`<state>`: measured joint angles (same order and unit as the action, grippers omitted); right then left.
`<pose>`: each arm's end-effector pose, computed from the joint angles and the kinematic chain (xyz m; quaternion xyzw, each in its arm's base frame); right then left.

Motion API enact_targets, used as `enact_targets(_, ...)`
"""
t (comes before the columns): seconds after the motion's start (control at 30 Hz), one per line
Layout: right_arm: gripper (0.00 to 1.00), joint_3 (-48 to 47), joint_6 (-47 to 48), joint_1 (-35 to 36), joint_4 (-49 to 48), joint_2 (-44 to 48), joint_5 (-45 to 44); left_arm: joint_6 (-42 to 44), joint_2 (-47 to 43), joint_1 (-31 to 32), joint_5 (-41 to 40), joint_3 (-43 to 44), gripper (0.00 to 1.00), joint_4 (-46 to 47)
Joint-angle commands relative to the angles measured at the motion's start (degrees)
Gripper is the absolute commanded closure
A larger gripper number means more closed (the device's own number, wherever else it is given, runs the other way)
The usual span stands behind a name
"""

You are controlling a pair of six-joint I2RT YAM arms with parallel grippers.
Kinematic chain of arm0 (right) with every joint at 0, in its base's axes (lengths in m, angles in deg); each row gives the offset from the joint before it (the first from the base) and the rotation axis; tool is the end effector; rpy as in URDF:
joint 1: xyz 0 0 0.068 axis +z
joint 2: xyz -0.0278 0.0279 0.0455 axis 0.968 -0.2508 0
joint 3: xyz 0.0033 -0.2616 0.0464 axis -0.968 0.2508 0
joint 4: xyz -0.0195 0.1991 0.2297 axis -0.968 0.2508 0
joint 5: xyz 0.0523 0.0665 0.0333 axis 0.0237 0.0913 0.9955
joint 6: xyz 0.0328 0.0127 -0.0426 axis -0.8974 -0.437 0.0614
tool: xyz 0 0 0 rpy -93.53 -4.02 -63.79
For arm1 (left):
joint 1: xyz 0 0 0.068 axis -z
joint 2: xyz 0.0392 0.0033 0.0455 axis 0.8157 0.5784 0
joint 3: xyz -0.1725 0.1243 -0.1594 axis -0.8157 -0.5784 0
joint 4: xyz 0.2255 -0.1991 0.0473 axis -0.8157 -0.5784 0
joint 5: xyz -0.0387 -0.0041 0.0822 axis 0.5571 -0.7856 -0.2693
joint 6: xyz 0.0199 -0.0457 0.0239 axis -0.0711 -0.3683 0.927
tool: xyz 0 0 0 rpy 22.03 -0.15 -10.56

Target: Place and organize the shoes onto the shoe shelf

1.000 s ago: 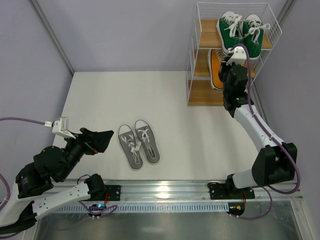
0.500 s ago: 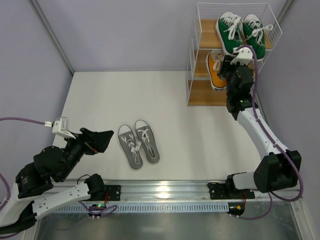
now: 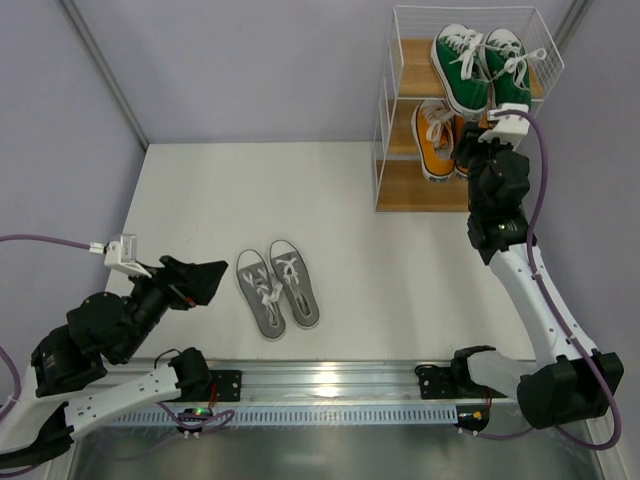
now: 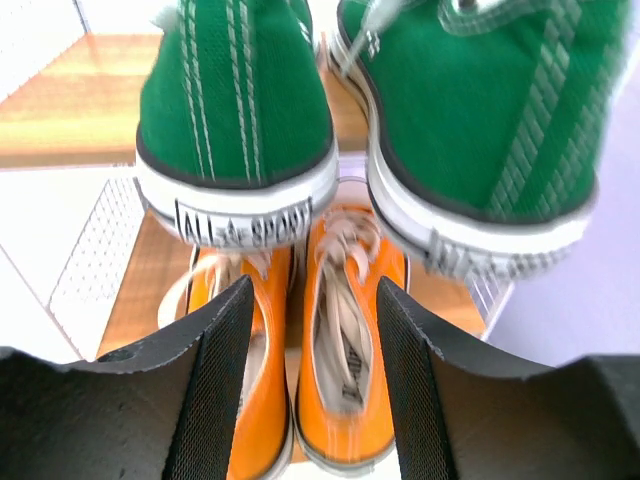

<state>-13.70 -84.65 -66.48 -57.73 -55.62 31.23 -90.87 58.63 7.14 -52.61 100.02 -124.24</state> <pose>0.3149 0.0379 0.4132 0.0418 0.6423 -0.0762 0.7615 0.0531 -0.0516 0.4160 -0.0966 0.7414 -0.3523 0.5630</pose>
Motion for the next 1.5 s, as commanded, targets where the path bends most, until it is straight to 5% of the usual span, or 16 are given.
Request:
enact_targets(0.0,0.46,2.7,-2.79,-0.21,2.96,5.64,-1.18,-0.16,0.07,0.07,0.58,0.28,0.0,2.29)
enact_targets(0.2,0.49,5.95,-4.82,-0.29,10.44,13.21,-0.84,-0.07,0.42,0.07,1.37,-0.34,0.0,3.95)
enact_targets(0.3,0.9,5.96,-7.79,-0.29,16.58,18.48,0.92,0.19,0.95,0.08,1.73,-0.25,0.0,4.4)
enact_targets(0.33,0.96,5.7,-9.46,-0.21,21.12,20.32,1.19,0.19,1.04,0.07,1.64,-0.33,0.0,4.57)
enact_targets(0.47,0.96,1.84,-15.71,-0.29,34.31,20.16,9.69,0.19,0.69,0.07,1.99,-1.04,0.0,5.28)
enact_targets(0.67,0.96,5.6,-20.99,-0.21,37.52,19.99,24.48,-0.42,0.51,0.07,2.43,-1.57,0.01,5.28)
enact_targets(1.07,0.96,5.96,-21.6,-0.29,36.2,9.71,19.39,-1.04,-1.24,0.07,2.08,-1.48,0.0,3.17)
enact_targets(1.47,0.96,-3.69,-20.81,-0.29,28.64,-5.66,12.01,-0.16,-1.16,0.07,1.38,-0.86,0.0,2.64)
